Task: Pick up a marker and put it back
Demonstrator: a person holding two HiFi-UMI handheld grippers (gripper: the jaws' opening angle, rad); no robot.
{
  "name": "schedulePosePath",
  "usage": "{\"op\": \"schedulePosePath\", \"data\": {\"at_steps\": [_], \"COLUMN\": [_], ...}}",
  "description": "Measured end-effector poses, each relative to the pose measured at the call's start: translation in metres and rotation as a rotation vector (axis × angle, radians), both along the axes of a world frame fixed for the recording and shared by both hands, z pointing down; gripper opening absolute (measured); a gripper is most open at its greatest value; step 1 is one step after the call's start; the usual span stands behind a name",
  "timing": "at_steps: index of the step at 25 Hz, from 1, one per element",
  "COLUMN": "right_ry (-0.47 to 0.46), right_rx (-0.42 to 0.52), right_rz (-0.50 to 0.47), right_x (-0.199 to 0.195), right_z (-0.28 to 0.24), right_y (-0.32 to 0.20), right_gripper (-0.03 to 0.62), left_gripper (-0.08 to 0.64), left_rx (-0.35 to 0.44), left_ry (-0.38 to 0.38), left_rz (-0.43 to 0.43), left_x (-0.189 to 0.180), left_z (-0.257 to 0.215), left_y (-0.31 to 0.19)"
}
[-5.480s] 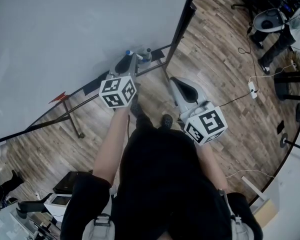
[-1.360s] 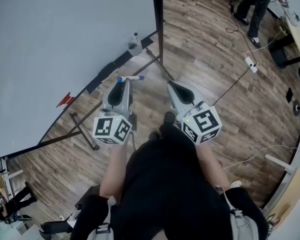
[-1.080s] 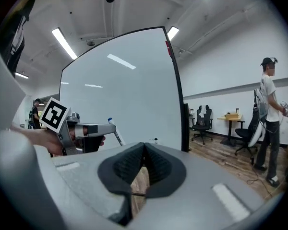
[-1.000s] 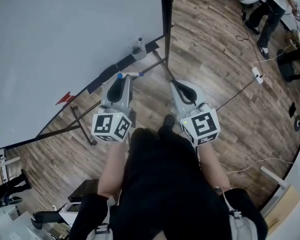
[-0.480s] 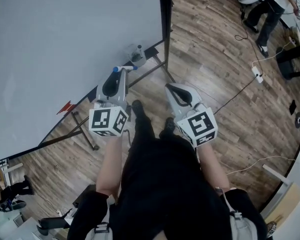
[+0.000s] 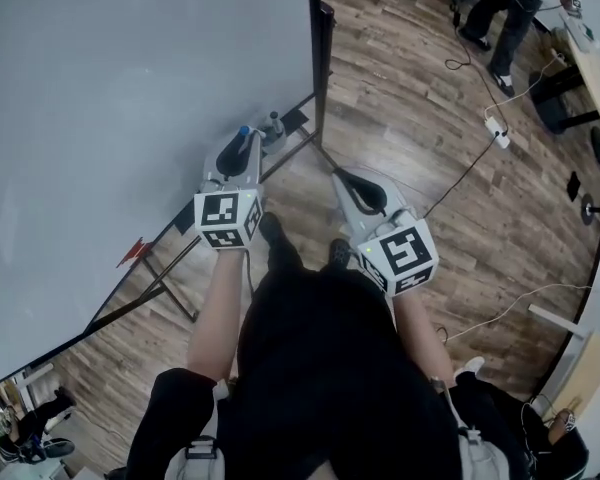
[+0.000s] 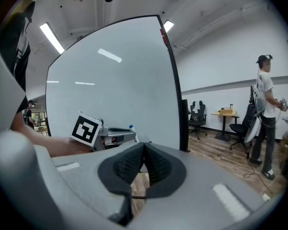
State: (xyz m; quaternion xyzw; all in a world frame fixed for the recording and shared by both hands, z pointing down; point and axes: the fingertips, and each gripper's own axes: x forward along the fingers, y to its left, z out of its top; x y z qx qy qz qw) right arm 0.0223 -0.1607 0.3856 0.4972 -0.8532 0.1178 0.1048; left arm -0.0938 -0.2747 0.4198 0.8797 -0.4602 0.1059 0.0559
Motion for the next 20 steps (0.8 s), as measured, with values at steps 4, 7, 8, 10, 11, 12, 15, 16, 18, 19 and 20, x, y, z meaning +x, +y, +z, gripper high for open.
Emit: {"op": "schedulePosePath", "data": {"at_steps": [4, 7, 8, 10, 11, 12, 15, 16, 18, 19, 20], "right_ry": [-0.016, -0.029, -0.032, -0.039, -0.042, -0.044, -0.049, -0.051, -0.055, -0.057, -0.058], "right_rx": [-0.011, -0.019, -0.022, -0.026, -0.029, -0.031, -0.039, -0.042, -0.048, -0.051, -0.053], "right_rz": [0.037, 0.041, 0.040, 0.038, 0.037, 0.034, 0.028, 0.027, 0.024, 0.022, 0.019], "right_x": [-0.002, -0.005, -0.005, -0.007, -0.008, -0.009, -0.011, -0.011, -0.012, -0.013, -0.013], "right_z": [0.004, 0.009, 0.010, 0.011, 0.012, 0.012, 0.015, 0.016, 0.017, 0.017, 0.018], "right_y": [-0.008, -0.013, -0.015, -0.017, -0.017, -0.018, -0.017, -0.016, -0.015, -0.015, -0.016], "right_gripper": [0.000, 0.000, 0.000, 0.000, 0.000, 0.000, 0.000, 0.000, 0.000, 0.000, 0.000], "left_gripper": [0.077, 0.078, 0.078, 0.078, 0.078, 0.078, 0.078, 0.078, 0.078, 0.078, 0.078], "left_rx": [-0.035, -0.050, -0.053, -0.059, -0.061, -0.063, -0.068, -0.069, -0.069, -0.069, -0.070], "left_ry": [-0.042, -0.067, -0.076, -0.088, -0.092, -0.095, -0.104, -0.108, -0.116, -0.120, -0.122], "left_rz": [0.029, 0.043, 0.045, 0.048, 0.050, 0.051, 0.061, 0.067, 0.077, 0.080, 0.082], "left_x": [0.002, 0.004, 0.005, 0.007, 0.008, 0.009, 0.012, 0.013, 0.016, 0.017, 0.017], "left_z": [0.025, 0.042, 0.047, 0.055, 0.058, 0.062, 0.069, 0.071, 0.073, 0.074, 0.075], "left_y": [-0.012, -0.018, -0.021, -0.026, -0.028, -0.029, -0.029, -0.029, -0.028, -0.028, -0.028]}}
